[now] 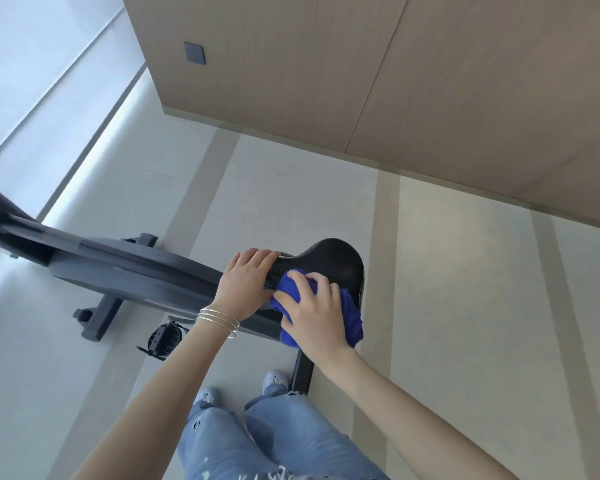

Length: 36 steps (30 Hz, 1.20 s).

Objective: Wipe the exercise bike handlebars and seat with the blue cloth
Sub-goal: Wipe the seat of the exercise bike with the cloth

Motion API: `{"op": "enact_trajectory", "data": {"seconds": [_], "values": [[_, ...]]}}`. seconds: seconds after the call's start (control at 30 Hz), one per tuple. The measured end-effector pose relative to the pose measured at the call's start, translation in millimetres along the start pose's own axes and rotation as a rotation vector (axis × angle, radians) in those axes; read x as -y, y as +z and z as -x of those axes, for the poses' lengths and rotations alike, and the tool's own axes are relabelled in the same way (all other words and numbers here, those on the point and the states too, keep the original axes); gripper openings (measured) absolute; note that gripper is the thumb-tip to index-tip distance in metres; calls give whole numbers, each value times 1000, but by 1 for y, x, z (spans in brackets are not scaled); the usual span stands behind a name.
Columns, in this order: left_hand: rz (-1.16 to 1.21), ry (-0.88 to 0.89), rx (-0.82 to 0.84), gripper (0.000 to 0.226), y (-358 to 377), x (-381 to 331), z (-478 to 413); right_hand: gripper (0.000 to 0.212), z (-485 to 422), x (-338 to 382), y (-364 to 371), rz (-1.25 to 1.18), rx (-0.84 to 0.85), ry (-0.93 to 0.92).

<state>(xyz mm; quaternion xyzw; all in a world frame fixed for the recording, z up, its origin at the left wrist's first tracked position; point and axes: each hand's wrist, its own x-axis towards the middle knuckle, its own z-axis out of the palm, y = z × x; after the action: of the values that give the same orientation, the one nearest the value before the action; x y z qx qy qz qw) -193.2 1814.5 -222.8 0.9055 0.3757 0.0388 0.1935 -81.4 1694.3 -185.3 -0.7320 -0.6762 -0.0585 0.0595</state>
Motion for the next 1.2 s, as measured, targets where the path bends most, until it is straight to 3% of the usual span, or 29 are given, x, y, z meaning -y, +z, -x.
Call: {"op": "enact_trajectory", "data": {"seconds": [0.27,0.33,0.5,0.57,0.73,0.93,1.2], "values": [[28,7,-5,73,0,1,0,36,67,-61,3,-140,-55,-201],[21,5,4,73,0,1,-1,33,47,-68,2,-198,-66,-116],[16,5,9,73,-1,0,-2,36,-27,-86,1,-231,6,331],[22,3,10,73,-2,0,-1,35,-38,-87,1,-217,22,406],[13,4,18,74,-3,-1,0,36,20,-62,4,-243,-119,341],[-16,-4,50,75,-6,-2,0,35,26,-60,5,-210,-115,193],[-84,-18,213,69,-28,-3,2,31,-65,-78,0,-252,159,243]]}}
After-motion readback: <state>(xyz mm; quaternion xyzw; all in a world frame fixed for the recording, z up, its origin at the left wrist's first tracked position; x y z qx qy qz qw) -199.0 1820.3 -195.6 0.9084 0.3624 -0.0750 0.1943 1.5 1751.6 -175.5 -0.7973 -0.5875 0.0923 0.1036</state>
